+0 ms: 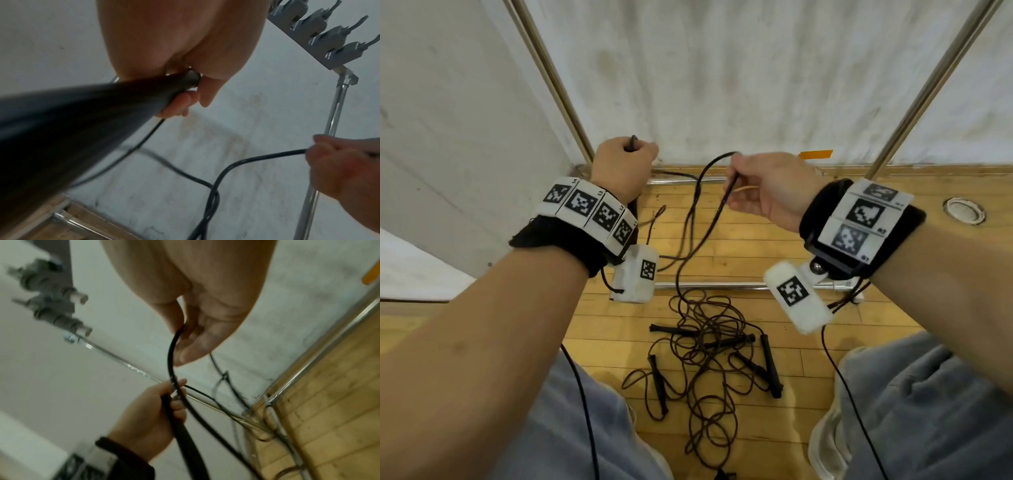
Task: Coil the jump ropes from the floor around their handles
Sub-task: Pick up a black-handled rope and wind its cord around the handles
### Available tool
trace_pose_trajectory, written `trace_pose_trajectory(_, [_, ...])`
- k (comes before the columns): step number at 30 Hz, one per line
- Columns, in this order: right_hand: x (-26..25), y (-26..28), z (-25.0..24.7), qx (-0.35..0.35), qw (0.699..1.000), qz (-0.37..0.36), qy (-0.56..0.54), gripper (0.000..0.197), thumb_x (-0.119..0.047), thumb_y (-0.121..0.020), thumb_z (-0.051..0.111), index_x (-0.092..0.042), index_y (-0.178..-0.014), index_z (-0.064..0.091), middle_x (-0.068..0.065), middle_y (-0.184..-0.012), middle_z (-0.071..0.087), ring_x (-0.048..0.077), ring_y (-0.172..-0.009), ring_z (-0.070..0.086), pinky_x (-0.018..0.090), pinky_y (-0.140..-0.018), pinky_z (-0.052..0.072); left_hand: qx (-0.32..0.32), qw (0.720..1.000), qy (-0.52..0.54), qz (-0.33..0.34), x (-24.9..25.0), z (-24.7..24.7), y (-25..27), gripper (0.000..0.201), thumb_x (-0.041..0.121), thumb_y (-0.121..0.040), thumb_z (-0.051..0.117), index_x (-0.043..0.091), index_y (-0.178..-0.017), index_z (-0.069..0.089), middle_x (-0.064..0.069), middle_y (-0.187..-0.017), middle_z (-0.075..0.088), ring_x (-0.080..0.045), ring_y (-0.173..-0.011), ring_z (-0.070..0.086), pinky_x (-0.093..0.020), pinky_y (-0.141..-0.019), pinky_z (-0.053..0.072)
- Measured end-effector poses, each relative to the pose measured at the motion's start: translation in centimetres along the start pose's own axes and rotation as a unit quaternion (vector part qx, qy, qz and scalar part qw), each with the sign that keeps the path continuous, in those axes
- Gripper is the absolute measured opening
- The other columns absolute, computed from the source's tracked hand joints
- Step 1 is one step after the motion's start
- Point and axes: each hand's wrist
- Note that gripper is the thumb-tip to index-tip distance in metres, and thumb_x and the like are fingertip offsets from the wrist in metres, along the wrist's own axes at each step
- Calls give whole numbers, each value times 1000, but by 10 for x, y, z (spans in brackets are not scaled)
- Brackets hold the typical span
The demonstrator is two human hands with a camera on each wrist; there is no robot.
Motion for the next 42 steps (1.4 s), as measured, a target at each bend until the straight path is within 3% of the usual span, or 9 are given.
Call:
trace_pose_trajectory(4, [-10,-4,4,87,984,8,-152,25,-22,-99,47,-8,-79,54,5,-67,55,11,-50,57,20,-51,53,-159,980,116,2,9,9,19,10,4,-79,58,9,-80,66,6,-52,49,-13,-46,42,-26,-48,37])
trace_pose_trajectory(7, [-16,-5,5,130,970,6,-208,22,-18,-97,50,-5,-80,53,6,-64,53,13,-51,57,21,-52,54,-270,961,46,38,11,20,36,12,11,-85,65,0,-90,66,4,-55,48,-13,-49,43,-23,-47,38])
trace_pose_trajectory(12, [-22,-2,2,149,960,-8,-235,20,-18,-98,49,0,-92,56,8,-70,59,18,-63,64,26,-62,58,-244,962,-57,113,10,34,47,26,23,-90,64,-3,-87,68,-4,-61,53,-13,-49,44,-24,-49,37])
trace_pose_trajectory(19, [8,9,7,33,996,-4,77,34,11,-85,49,-5,-113,62,7,-89,65,22,-90,64,36,-89,52,-108,989,43,88,17,40,40,31,26,-90,62,9,-65,63,-8,-59,52,-23,-51,41,-36,-55,32])
trace_pose_trajectory(23, [32,10,8,-66,945,0,322,17,-23,-87,62,-21,-104,64,-1,-106,66,16,-101,60,37,-92,48,-143,985,79,53,23,42,40,27,25,-92,61,9,-70,63,3,-52,52,-15,-43,39,-27,-45,31])
trace_pose_trajectory(28, [47,17,4,-72,868,-28,491,12,-30,-94,52,-23,-92,62,-4,-90,65,13,-82,57,20,-66,42,-111,985,124,45,25,32,39,21,26,-92,60,13,-76,66,8,-54,61,-8,-41,45,-21,-44,37])
trace_pose_trajectory(31, [45,17,-5,-49,828,-39,558,21,-32,-97,46,-19,-88,61,0,-87,65,18,-77,59,25,-62,45,-97,989,96,50,21,27,39,16,25,-89,59,18,-77,67,-1,-73,71,-12,-47,48,-28,-53,41])
trace_pose_trajectory(36, [17,14,-3,30,984,-43,170,19,-21,-95,54,-8,-83,61,8,-82,69,13,-68,70,24,-64,56,-197,979,24,46,20,27,51,20,3,-66,57,13,-80,68,2,-61,55,-15,-51,42,-24,-49,35])
trace_pose_trajectory(42, [-15,18,-4,87,989,-55,-107,24,-23,-95,55,-7,-77,55,4,-63,58,16,-53,63,22,-53,52,-312,942,-82,95,23,29,68,12,21,-86,67,17,-76,67,12,-45,47,-9,-47,42,-21,-50,35])
Point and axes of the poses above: each hand's wrist, its own y-axis away from the middle knuckle, its own z-axis out of the palm, x = y × z
